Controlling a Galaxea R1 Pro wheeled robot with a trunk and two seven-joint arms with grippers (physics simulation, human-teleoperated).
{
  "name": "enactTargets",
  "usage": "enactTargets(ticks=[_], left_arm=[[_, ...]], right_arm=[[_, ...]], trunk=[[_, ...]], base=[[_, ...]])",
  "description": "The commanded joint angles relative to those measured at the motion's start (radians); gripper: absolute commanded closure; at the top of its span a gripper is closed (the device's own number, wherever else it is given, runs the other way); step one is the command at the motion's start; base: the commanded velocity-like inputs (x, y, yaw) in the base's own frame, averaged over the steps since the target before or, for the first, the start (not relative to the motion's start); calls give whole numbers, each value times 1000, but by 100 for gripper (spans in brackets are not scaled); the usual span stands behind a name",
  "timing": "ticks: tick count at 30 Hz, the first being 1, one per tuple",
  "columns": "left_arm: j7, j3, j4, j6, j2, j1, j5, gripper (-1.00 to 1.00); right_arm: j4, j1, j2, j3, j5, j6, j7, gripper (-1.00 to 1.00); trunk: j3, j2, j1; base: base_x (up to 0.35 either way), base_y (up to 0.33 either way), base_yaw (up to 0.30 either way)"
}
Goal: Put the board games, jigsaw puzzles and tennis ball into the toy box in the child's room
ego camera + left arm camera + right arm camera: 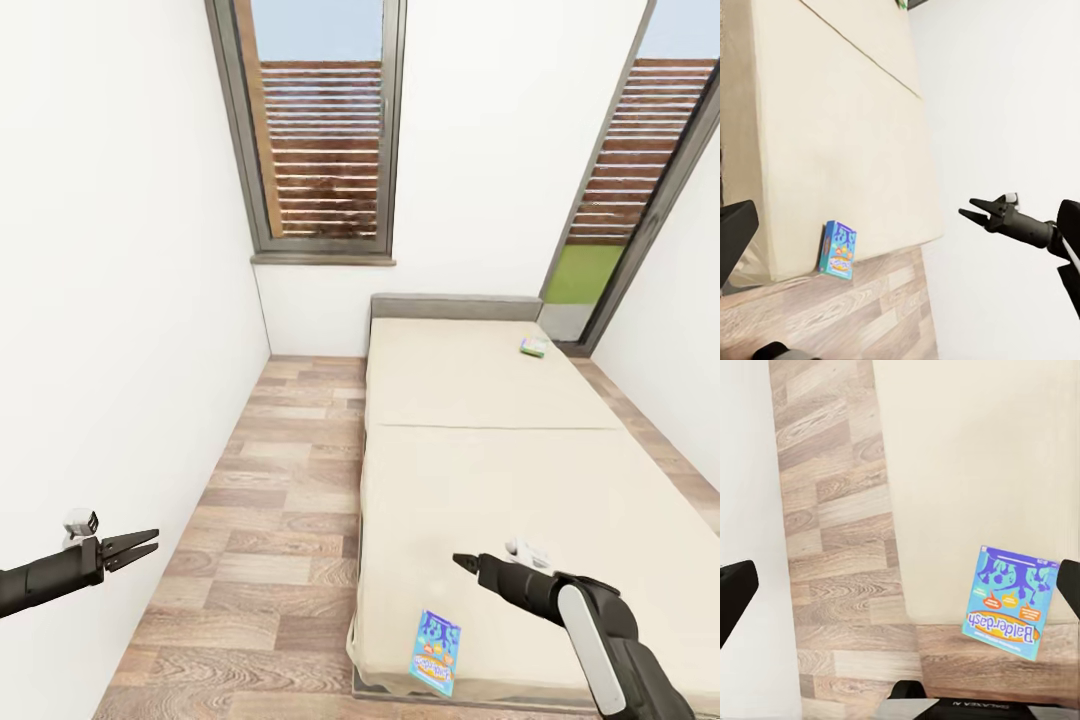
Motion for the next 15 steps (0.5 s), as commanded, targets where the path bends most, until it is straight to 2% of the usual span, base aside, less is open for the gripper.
enactTargets(ticks=[1,10,15], left_arm=[[-4,0,0,11,0,-1,-1,-100],[6,0,0,11,0,-1,-1,-100],[7,0,0,11,-1,-1,0,-100]], right_arm=[[0,-3,0,0,9,8,7,-100],[6,-4,-13,-3,0,14,21,-100],[8,7,-17,-14,-3,12,77,-100]], trunk=[[-4,-2,0],[-18,-2,0],[-26,-2,0]], base=[[0,0,0],[0,0,0],[0,0,0]])
